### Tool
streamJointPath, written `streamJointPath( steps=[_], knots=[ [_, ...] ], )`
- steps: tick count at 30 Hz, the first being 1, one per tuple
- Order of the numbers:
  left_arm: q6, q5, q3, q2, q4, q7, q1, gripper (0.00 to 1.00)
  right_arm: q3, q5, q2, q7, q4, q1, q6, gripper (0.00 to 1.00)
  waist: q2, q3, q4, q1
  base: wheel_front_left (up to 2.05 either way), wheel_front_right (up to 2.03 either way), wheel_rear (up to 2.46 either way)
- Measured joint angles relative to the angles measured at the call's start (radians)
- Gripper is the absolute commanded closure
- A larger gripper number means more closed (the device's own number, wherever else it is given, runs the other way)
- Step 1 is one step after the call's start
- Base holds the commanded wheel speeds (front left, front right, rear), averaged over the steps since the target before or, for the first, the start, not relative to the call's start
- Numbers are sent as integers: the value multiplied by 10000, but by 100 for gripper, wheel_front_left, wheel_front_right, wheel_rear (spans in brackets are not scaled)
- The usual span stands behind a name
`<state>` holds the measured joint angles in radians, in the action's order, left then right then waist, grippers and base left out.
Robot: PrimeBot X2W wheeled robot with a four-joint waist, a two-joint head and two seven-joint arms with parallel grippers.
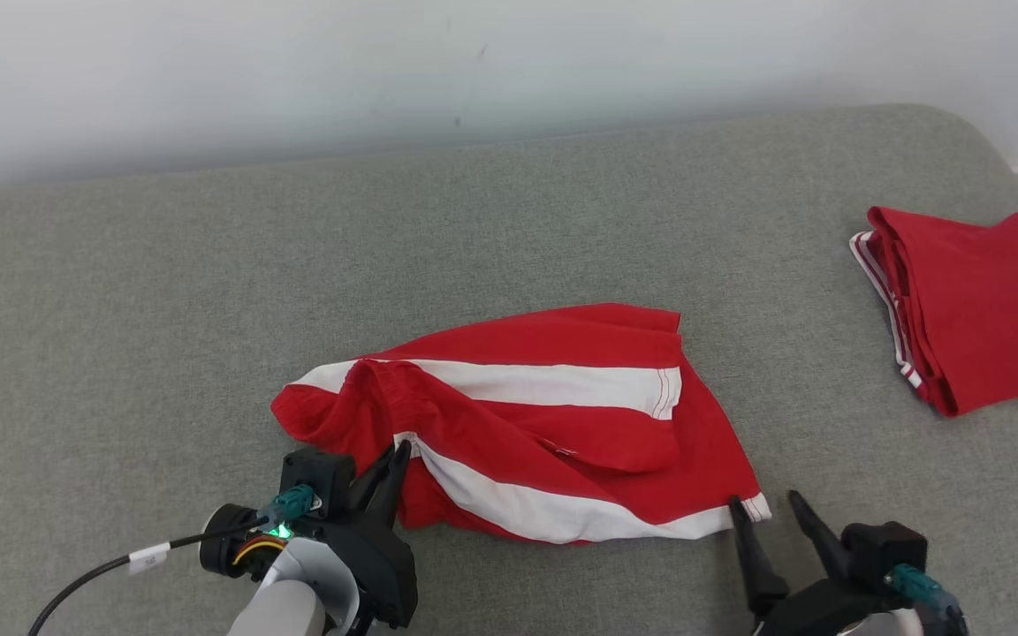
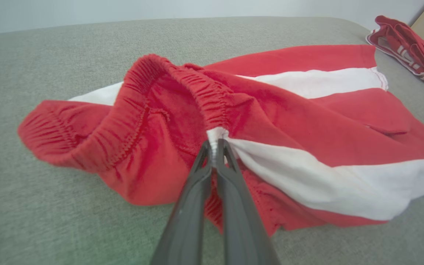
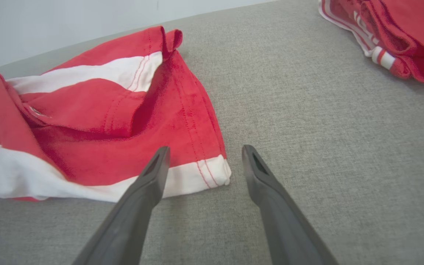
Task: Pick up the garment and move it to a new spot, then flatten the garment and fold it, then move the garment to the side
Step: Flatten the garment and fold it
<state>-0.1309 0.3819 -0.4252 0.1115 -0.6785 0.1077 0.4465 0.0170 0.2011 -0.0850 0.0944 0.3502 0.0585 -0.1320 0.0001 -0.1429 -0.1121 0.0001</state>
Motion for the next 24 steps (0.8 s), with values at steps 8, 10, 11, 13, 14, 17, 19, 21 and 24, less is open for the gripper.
streamJointPath(
  steps=[8, 10, 11, 13, 14, 17, 19, 21, 24],
  knots=[
    [81, 73, -102, 40, 265, 71, -280, 100, -472, -343, -105, -1168, -188, -17, 0, 0, 0, -137, 209, 0, 0, 0, 0],
    [92, 96, -142, 27, 309, 69, -315, 100, -479, -360, -104, -1475, -226, -22, 0, 0, 0, -172, 267, 0, 0, 0, 0],
    [94, 132, -165, 15, 341, 67, -317, 100, -493, -360, -102, -1542, -286, -26, 0, 0, 0, -190, 292, 0, 0, 0, 0],
    [123, 161, -203, -8, 384, 61, -317, 100, -539, -405, -96, -1659, -372, -27, 0, 2, 0, -224, 337, -1, 0, 0, 0],
    [123, 165, -219, -12, 395, 54, -317, 100, -593, -431, -82, -1720, -397, -34, 2, 7, 0, -240, 353, 0, 0, 0, 0],
    [123, 190, -263, -17, 439, 56, -315, 100, -930, -656, 2, -1948, -431, -83, 0, 8, 0, -286, 393, 0, 0, 0, 0],
    [123, 194, -276, -15, 464, 63, -308, 100, -1191, -821, 69, -2019, -483, -142, 0, 7, 0, -309, 407, -1, 0, 0, 0],
    [123, 219, -284, -10, 468, 75, -295, 100, -1413, -1001, 151, -2096, -546, -174, 0, 13, 0, -326, 412, -1, 0, 0, 0],
    [163, 234, -290, 10, 476, 98, -270, 100, -1402, -1049, 221, -2159, -617, -176, 0, 17, 0, -360, 401, -1, 0, 0, 0]
  ],
)
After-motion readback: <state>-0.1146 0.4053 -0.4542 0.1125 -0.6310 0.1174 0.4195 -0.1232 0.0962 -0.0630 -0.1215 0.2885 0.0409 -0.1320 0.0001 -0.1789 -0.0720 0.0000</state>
